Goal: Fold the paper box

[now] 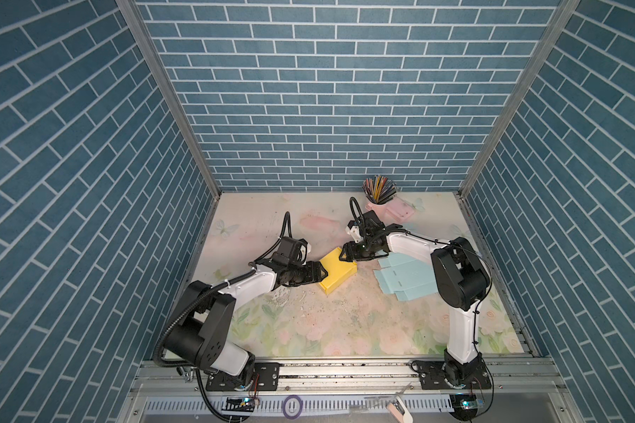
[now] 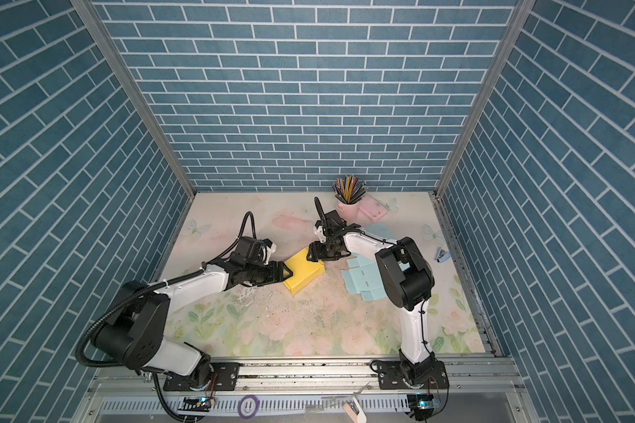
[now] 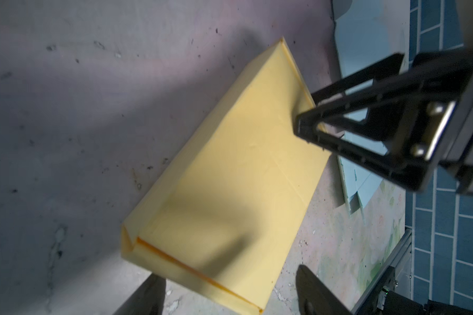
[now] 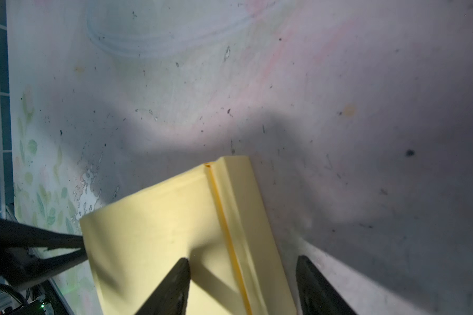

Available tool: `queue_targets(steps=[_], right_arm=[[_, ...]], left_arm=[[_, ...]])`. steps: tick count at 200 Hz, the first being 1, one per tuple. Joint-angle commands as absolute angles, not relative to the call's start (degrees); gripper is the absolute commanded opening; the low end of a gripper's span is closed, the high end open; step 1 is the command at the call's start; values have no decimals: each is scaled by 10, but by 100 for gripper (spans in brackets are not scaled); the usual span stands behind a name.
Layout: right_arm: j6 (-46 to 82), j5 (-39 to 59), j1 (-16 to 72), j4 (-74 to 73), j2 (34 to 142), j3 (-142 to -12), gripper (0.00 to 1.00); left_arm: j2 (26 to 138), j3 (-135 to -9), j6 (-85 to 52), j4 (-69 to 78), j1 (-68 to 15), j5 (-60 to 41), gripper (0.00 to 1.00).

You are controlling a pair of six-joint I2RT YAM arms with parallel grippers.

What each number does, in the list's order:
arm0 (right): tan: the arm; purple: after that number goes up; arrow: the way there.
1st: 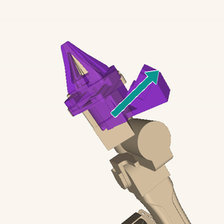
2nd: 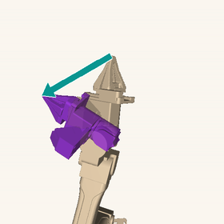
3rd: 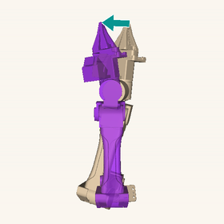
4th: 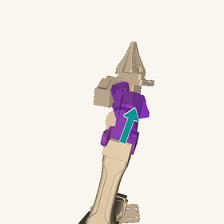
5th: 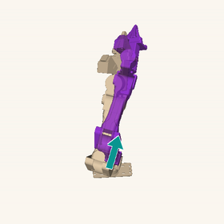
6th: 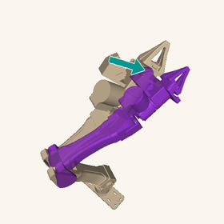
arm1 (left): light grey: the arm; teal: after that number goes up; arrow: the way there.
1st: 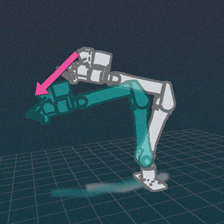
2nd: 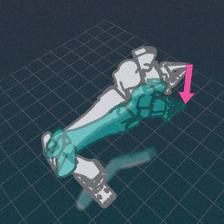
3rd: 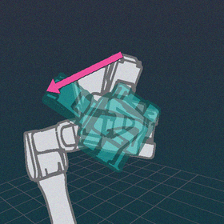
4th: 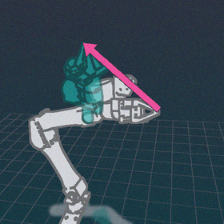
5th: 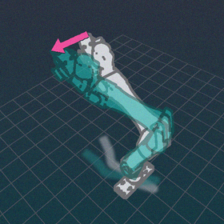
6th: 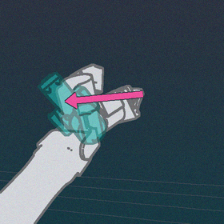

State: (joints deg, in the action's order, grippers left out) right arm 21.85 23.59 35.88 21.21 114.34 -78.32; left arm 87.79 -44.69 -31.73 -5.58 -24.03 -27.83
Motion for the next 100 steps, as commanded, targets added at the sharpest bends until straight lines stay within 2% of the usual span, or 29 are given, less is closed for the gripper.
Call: queue_targets(steps=[1, 51, 100], right_arm=[[236, 240, 378, 208, 1118, -756, 59], [249, 236, 398, 203, 1136, -785, 58], [224, 237, 398, 262, 1243, -956, 57]], left_arm=[[902, -476, -311, -25, -225, -299, 71], [969, -548, -291, -36, -192, -290, 67], [1076, -660, -273, -52, -154, -301, 67]])
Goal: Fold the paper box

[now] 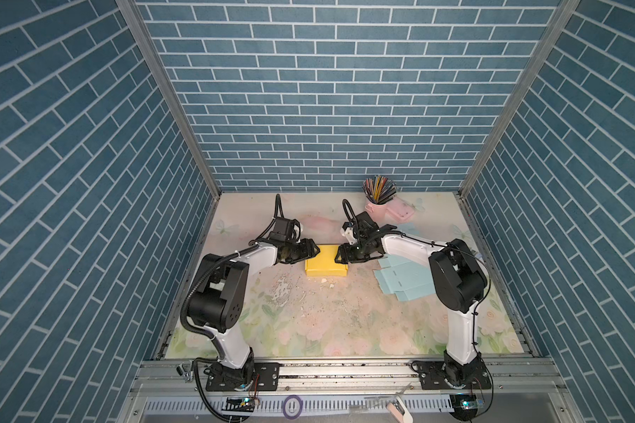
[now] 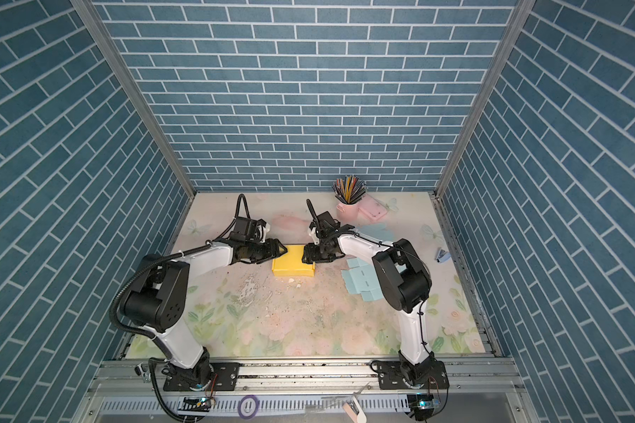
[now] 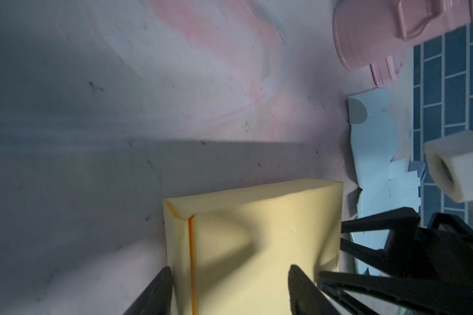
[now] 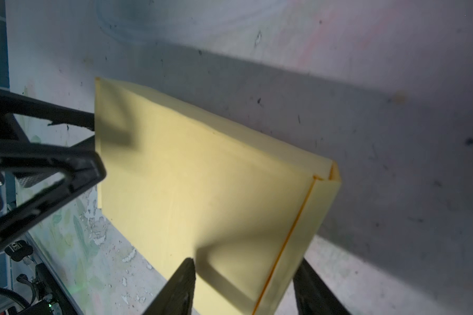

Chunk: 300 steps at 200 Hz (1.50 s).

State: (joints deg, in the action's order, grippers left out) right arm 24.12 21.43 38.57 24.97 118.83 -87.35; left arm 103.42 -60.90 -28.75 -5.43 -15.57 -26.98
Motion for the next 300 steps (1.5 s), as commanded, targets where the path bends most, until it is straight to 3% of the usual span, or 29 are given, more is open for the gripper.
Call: queue_targets(steps=[1, 105, 142, 204, 219, 260, 300], right_arm=[[224, 237, 397, 265, 1246, -961, 57], [216, 229, 365, 385, 1485, -1323, 58], [214, 207, 363, 388, 1479, -1339, 61], [226, 152, 363, 310, 1326, -1174, 77], [223, 132, 363, 305, 1286, -1143, 83], [221, 107, 361, 269, 1164, -1011, 87], [230, 90, 360, 232, 985, -790, 87]], left_arm=[[1078, -663, -273, -52, -154, -301, 67], [1196, -809, -281, -62, -116, -294, 66], [1202, -821, -288, -59, -102, -293, 70], [1134, -794, -271, -86, -77, -274, 99], [1103, -773, -267, -97, -77, -268, 99], [964, -656, -249, -123, -102, -243, 99], [825, -541, -226, -171, -207, -213, 99]])
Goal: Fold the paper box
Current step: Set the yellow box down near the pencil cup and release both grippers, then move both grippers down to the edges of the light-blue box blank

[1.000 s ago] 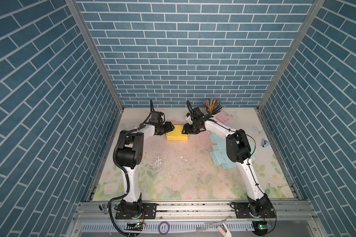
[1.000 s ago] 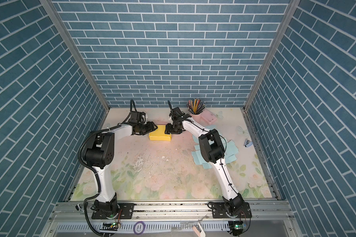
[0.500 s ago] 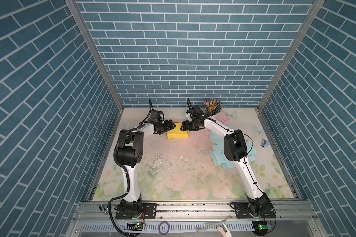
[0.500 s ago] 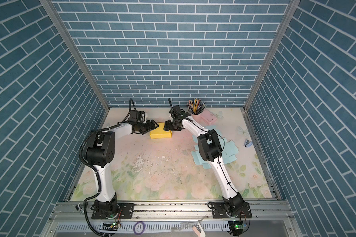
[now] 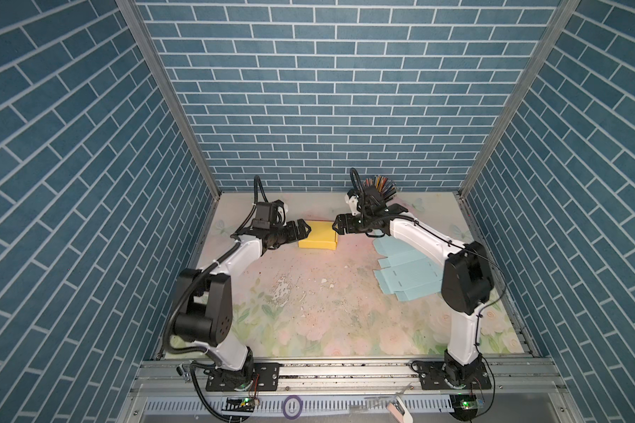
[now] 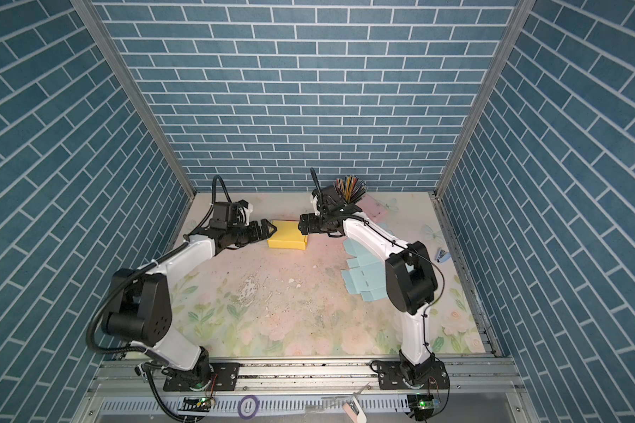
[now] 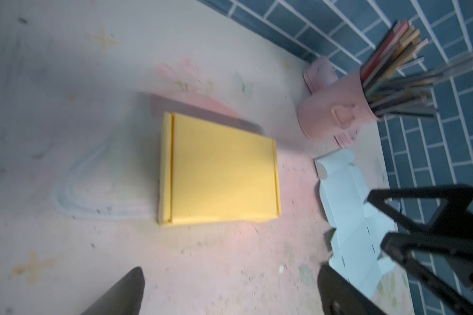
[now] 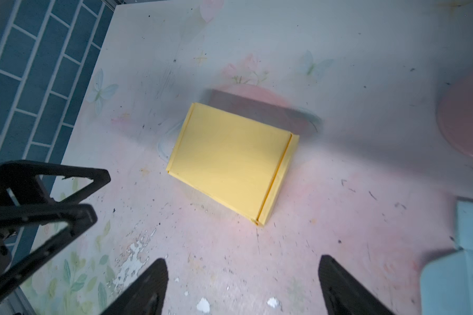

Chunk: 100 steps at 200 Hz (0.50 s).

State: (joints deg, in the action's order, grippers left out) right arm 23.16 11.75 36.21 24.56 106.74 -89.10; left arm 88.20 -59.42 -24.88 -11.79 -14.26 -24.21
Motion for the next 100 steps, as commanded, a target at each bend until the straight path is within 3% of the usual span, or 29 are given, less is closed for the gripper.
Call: queue_targets(steps=[1, 49, 100], right_arm=[[230, 89, 359, 232, 981, -778, 87], [255, 54, 323, 288, 792, -562, 87], [323, 98, 233, 243, 685, -402, 86]], left_arm=[[822, -539, -226, -172, -209, -212, 99], [773, -478, -286, -154, -376, -181, 99], [915, -536, -360, -33, -510, -199, 85]])
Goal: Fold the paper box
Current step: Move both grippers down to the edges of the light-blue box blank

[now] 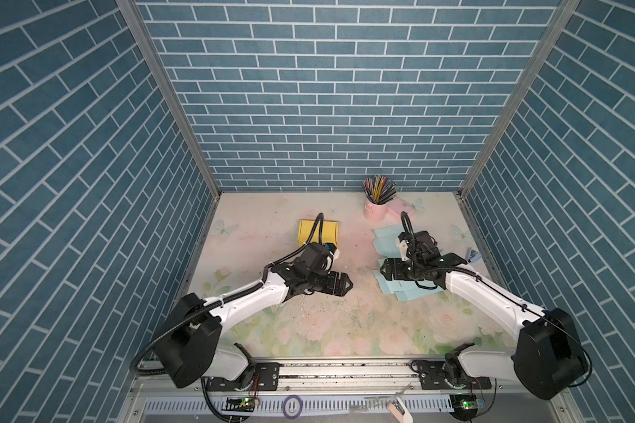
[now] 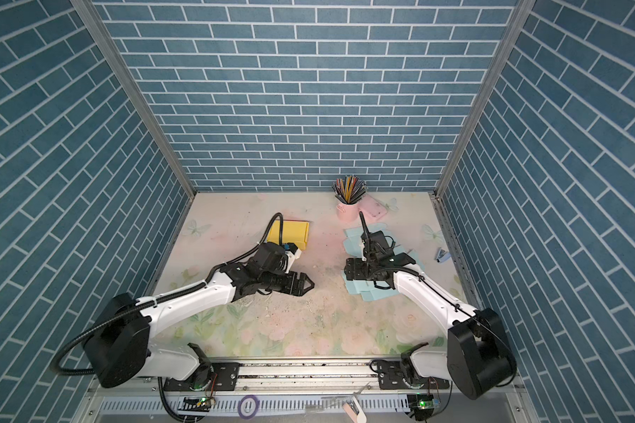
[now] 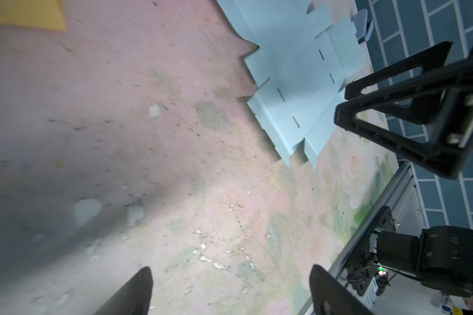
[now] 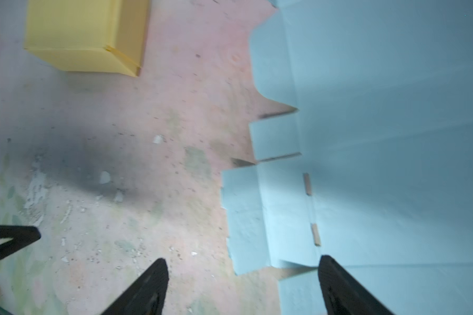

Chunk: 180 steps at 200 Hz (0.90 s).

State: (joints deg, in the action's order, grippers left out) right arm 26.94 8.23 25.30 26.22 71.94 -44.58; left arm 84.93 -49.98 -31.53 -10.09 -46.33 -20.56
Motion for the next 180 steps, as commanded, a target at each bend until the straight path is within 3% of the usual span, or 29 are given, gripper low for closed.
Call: queue_targets(steps=[1, 44, 103, 152, 180], right_arm=[[325, 98, 232, 242, 683, -398, 86], [386, 90, 207, 204, 611, -317, 85], [387, 74, 192, 214, 559, -293, 83], [374, 56, 189, 236, 536, -298, 81], [375, 54, 188, 243, 514, -299, 80]], left_arm=[[918, -537, -362, -29, -511, -199, 84], [1028, -565, -424, 105, -523, -207, 72], [1134, -666, -432, 112, -521, -187, 55], [1151, -682, -476, 105, -514, -137, 32], [1153, -666, -517, 127, -514, -117, 25]])
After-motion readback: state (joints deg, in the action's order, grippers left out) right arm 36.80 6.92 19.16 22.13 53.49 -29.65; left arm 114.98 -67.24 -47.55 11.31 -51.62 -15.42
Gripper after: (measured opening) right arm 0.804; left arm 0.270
